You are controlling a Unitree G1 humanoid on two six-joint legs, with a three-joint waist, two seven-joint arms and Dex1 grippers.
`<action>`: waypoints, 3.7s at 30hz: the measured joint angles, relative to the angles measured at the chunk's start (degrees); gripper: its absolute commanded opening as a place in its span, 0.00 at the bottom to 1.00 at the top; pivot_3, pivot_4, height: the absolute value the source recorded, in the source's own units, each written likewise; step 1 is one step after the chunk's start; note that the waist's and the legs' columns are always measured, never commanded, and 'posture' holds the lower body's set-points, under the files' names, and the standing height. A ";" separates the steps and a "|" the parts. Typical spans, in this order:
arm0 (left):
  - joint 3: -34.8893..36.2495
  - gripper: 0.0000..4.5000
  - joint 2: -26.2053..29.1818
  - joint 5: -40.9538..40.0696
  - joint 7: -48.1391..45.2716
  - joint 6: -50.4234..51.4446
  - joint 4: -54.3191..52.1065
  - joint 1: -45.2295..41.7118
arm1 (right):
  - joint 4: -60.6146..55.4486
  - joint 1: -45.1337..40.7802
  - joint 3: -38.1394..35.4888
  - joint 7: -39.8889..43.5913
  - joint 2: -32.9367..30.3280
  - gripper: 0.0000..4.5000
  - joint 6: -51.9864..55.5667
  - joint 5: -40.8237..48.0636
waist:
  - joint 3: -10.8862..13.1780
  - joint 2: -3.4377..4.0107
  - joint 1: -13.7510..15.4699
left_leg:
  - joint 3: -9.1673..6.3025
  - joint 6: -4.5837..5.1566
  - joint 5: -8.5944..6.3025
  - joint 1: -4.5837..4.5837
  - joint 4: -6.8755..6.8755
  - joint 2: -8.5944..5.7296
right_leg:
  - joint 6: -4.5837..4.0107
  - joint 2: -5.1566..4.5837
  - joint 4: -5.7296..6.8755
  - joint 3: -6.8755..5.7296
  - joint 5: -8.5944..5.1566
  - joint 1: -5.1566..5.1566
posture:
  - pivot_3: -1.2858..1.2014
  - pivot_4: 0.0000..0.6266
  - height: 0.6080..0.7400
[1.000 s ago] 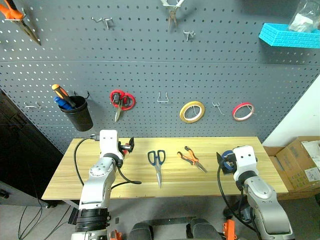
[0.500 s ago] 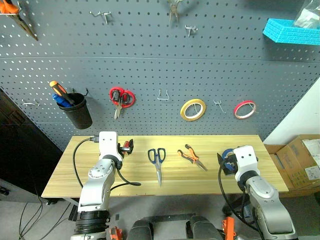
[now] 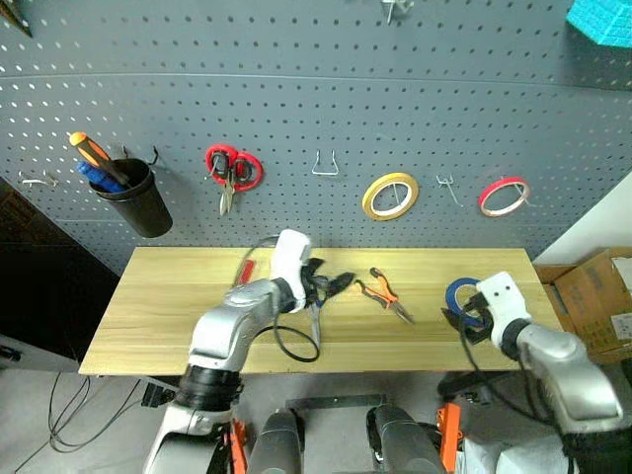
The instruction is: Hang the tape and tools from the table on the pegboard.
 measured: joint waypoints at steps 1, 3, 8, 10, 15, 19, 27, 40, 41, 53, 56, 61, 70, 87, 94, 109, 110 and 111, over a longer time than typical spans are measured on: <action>-1.90 0.99 -1.21 -0.21 -1.49 0.23 1.09 -1.11 | 2.27 -1.77 0.15 1.49 -0.97 1.00 0.10 0.40 | 0.27 -0.03 0.00 | -0.04 0.04 -0.03 -0.02 -0.02 0.00 | 0.04 0.02 0.00 -0.02 -0.03 0.00 | 0.49 0.43 1.00; -4.63 0.99 -3.22 -0.39 -3.23 0.51 3.54 -3.14 | 6.60 -4.15 0.55 3.25 -2.27 1.00 -0.69 0.38 | 0.86 -0.02 -0.04 | -0.07 0.14 -0.09 -0.05 -0.02 0.00 | 0.31 0.04 0.05 -0.03 -0.03 -0.02 | 0.49 0.45 1.00; -9.45 0.99 -8.62 1.73 -4.79 -3.08 12.46 -6.57 | 18.53 -11.15 2.27 6.46 -3.15 1.00 -3.04 0.23 | 2.24 0.08 -0.55 | -0.03 0.23 -0.14 -0.25 0.00 -0.05 | 0.47 0.03 0.06 0.03 0.02 -0.21 | 0.49 0.47 1.00; -10.56 0.99 -10.60 3.00 -4.54 -4.91 15.64 -7.12 | 21.65 -13.65 2.88 7.39 -3.05 1.00 -3.32 0.28 | 2.66 0.06 -0.87 | -0.04 0.23 -0.15 -0.27 0.00 -0.06 | 0.49 0.03 0.07 0.03 0.02 -0.22 | 0.49 0.48 1.00; -11.91 0.99 -13.50 5.36 -4.00 -8.12 21.04 -7.29 | 28.27 -18.28 4.45 8.90 -2.84 1.00 -4.56 -0.19 | 3.08 0.09 -1.24 | -0.07 0.24 -0.15 -0.27 -0.01 -0.06 | 0.52 0.03 0.08 0.01 0.01 -0.22 | 0.49 0.48 1.00; -12.30 0.99 -15.66 6.75 -3.34 -10.28 23.81 -7.13 | 33.97 -20.47 6.22 10.04 -1.94 1.00 -6.34 -1.05 | 3.29 0.11 -1.26 | -0.06 0.23 -0.15 -0.27 0.01 -0.08 | 0.56 0.02 0.08 0.03 0.02 -0.21 | 0.50 0.48 1.00; -12.29 0.99 -15.73 8.15 -2.86 -10.67 24.91 -6.49 | 45.97 -24.16 7.13 9.68 0.61 1.00 -10.51 -2.69 | 3.79 0.14 -1.33 | -0.05 0.23 -0.15 -0.26 0.02 -0.07 | 0.59 0.02 0.11 0.04 0.03 -0.21 | 0.50 0.49 1.00; -10.99 1.00 -16.26 8.46 -2.57 -10.75 24.94 -6.55 | 51.69 -26.92 4.77 8.16 2.08 0.33 -12.23 -2.47 | 3.85 0.06 -1.33 | -0.07 0.23 -0.14 -0.25 0.03 -0.07 | 0.60 0.02 0.12 0.03 0.04 -0.20 | 0.50 0.47 1.00; -10.84 1.00 -16.30 8.50 -2.50 -10.92 24.97 -6.70 | 51.69 -26.92 4.76 8.17 2.12 0.24 -12.19 -2.43 | 3.85 0.06 -1.33 | -0.07 0.23 -0.14 -0.25 0.03 -0.07 | 0.60 0.02 0.12 0.03 0.04 -0.20 | 0.50 0.46 1.00; -8.60 1.00 -16.37 9.24 -1.59 -14.97 22.17 -7.87 | 29.66 -12.01 3.68 3.62 2.14 0.12 -8.65 -1.97 | 3.74 0.25 -0.93 | -0.10 0.11 -0.21 -0.34 0.00 -0.09 | 0.74 -0.01 0.11 0.00 -0.02 -0.25 | 0.50 0.36 1.00; -8.32 1.00 -14.39 7.16 -3.04 -12.25 14.55 -5.88 | 15.11 -3.73 2.51 -1.43 2.74 0.12 -8.42 -3.36 | 3.62 0.40 -1.22 | -0.09 0.07 -0.23 -0.34 0.00 -0.09 | 0.79 -0.02 0.15 0.03 -0.05 -0.29 | 0.49 0.32 1.00; -5.89 1.00 -6.34 0.53 -6.35 -3.05 -2.61 -1.19 | -11.53 7.28 2.77 -11.71 7.82 0.12 -8.94 -8.87 | 3.08 0.85 -2.28 | -0.16 -0.12 -0.12 -0.28 0.00 0.02 | 0.79 0.09 0.33 -0.02 -0.05 -0.35 | 0.48 0.24 1.00; 3.42 1.00 0.10 -7.51 -3.96 2.95 -16.09 1.76 | -15.46 13.99 9.48 -21.07 10.82 0.12 -28.45 -19.64 | -0.79 0.15 -2.63 | -0.09 -0.10 -0.10 -0.22 0.10 -0.11 | 0.71 -0.04 0.16 -0.01 0.01 -0.17 | 0.49 0.13 1.00; 3.11 1.00 -3.46 -7.65 2.04 -1.11 -10.96 -4.52 | 17.39 -11.55 9.22 -22.96 9.21 0.12 -49.84 -20.88 | -4.12 -0.04 -2.44 | -0.09 0.01 -0.02 0.65 0.05 -0.10 | 0.53 0.05 0.13 0.04 0.17 0.67 | 0.52 0.06 1.00; 2.62 1.00 -4.07 -7.40 2.69 -1.86 -9.84 -4.89 | 24.22 -15.26 9.07 -18.69 11.44 0.12 -50.52 -15.70 | -4.15 -0.01 -2.30 | -0.10 0.01 -0.01 0.69 0.09 -0.07 | 0.54 0.09 0.22 0.07 0.19 0.68 | 0.52 0.08 1.00; 1.60 1.00 -4.45 -5.88 1.26 -6.80 -0.65 -9.68 | 30.18 -19.10 8.29 -8.93 11.13 0.12 -46.33 -8.74 | -4.15 0.00 -2.27 | -0.09 0.04 0.00 0.68 0.10 -0.08 | 0.56 0.10 0.24 0.09 0.22 0.69 | 0.50 0.11 1.00; 1.52 1.00 -4.75 -5.73 1.00 -7.19 0.00 -9.84 | 30.17 -19.10 7.99 -8.92 11.04 0.19 -46.20 -8.74 | -4.15 0.00 -2.28 | -0.09 0.03 0.00 0.69 0.10 -0.08 | 0.56 0.11 0.24 0.09 0.22 0.69 | 0.50 0.11 1.00; 1.40 1.00 -4.96 -5.71 0.85 -7.59 0.29 -9.85 | 30.13 -19.05 7.77 -8.87 11.04 0.27 -46.10 -8.72 | -4.15 0.00 -2.32 | -0.09 0.03 0.00 0.69 0.11 -0.08 | 0.56 0.11 0.24 0.09 0.22 0.69 | 0.50 0.11 1.00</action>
